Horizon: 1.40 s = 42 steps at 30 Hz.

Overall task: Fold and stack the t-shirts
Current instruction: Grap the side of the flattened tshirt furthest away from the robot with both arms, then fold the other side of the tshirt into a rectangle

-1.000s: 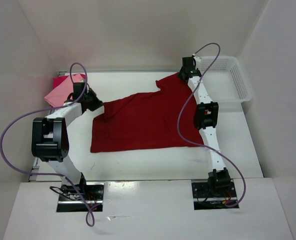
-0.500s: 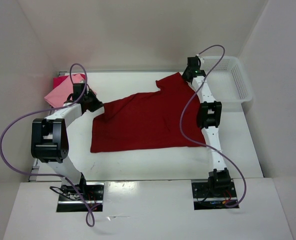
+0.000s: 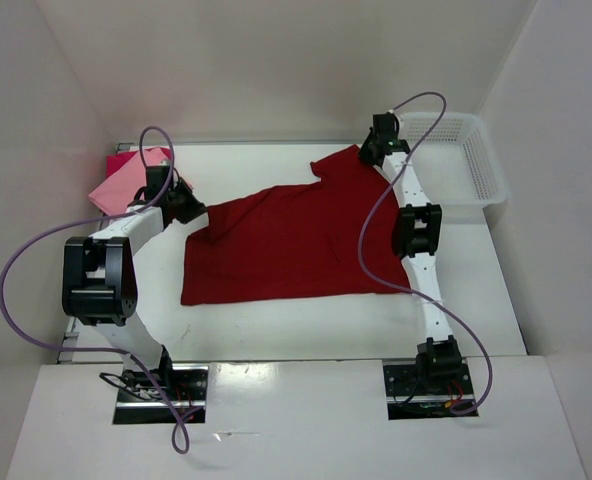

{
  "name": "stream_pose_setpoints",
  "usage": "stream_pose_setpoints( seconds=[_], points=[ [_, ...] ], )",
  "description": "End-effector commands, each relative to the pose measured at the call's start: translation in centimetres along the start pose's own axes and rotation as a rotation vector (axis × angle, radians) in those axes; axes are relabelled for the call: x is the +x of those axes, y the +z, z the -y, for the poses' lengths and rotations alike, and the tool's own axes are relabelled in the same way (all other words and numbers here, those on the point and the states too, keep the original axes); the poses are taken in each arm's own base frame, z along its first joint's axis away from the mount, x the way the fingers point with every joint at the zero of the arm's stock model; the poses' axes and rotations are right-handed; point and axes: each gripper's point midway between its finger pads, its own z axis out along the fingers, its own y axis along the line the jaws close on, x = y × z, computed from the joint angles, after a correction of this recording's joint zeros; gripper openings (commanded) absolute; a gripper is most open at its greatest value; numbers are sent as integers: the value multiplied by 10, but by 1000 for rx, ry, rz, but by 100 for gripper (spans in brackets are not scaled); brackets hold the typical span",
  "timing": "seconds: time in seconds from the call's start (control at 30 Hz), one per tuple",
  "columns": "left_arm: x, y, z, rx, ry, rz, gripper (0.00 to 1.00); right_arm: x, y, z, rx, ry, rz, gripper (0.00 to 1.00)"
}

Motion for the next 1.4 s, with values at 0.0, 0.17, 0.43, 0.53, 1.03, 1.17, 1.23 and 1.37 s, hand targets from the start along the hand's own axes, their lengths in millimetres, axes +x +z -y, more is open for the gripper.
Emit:
stream_pose_setpoints(
  seconds=[0.0, 0.17, 0.43, 0.53, 1.03, 1.17, 1.23, 1.37],
  points=[
    [-16, -3, 14, 29, 16, 44, 0, 17, 0, -6, -3, 0, -45, 18],
    [-14, -1, 12, 23, 14, 37, 0, -16, -17, -30, -69, 25, 31, 3],
    [-50, 14, 28, 20, 63, 90, 0, -58, -89, -78, -202, 19, 28, 0],
    [-75, 18, 28, 6, 61, 122, 0, -40, -110, -75, -171, -14, -71, 0],
    [-69, -22, -13, -36, -8, 128, 0, 21, -218, -24, -158, -45, -223, 0],
    [-60, -39, -21, -56, -6, 128, 0, 40, -256, -7, -132, -45, -221, 0],
    [-54, -46, -22, -59, -7, 125, 0, 43, -268, 1, -128, -40, -215, 0],
    [-49, -55, -26, -74, 0, 124, 0, 75, -288, 33, -61, -20, -250, 0]
  ],
)
